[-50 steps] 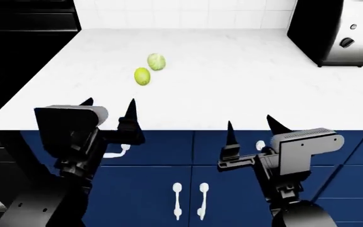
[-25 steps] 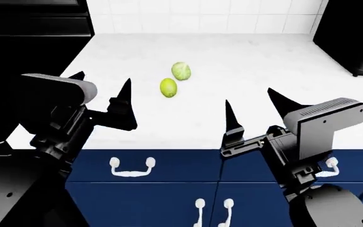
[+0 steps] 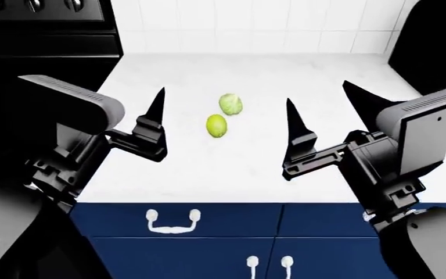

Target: Pick the lime, brussel sprout from the counter and place them in the cabinet. Then close the cabinet.

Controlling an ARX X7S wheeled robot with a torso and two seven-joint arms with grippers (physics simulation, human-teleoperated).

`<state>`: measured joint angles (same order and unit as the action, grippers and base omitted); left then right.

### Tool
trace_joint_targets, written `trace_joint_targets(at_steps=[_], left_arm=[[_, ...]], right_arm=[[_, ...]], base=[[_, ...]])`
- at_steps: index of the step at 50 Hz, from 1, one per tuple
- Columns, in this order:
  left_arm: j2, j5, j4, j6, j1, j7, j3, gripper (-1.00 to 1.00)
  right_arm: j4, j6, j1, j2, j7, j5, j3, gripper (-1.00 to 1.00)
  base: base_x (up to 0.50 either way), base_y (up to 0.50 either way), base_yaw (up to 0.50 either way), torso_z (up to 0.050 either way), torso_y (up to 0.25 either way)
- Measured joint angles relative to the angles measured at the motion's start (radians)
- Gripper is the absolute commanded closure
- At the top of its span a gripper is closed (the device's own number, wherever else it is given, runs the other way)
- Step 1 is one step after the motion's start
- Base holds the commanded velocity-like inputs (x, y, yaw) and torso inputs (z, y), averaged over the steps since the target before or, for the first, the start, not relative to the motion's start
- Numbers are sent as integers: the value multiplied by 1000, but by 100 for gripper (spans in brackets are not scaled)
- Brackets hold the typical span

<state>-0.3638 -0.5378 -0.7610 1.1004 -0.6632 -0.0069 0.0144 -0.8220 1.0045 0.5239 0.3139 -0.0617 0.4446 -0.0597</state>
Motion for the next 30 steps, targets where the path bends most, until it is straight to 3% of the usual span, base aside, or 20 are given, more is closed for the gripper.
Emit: trace_joint_targets(at_steps=[16,30], left_arm=[[1,-46,-26,58,-36,-11,32,-100],[2,-107,-40,150,-94,-21,51,-100]], right_arm=[[-29,70,65,17,0,56,-26,-100],[-61,208,153,7,-3,176,-101,-100]], base=[[302,407,0,50,10],[426,12,0,42,7]])
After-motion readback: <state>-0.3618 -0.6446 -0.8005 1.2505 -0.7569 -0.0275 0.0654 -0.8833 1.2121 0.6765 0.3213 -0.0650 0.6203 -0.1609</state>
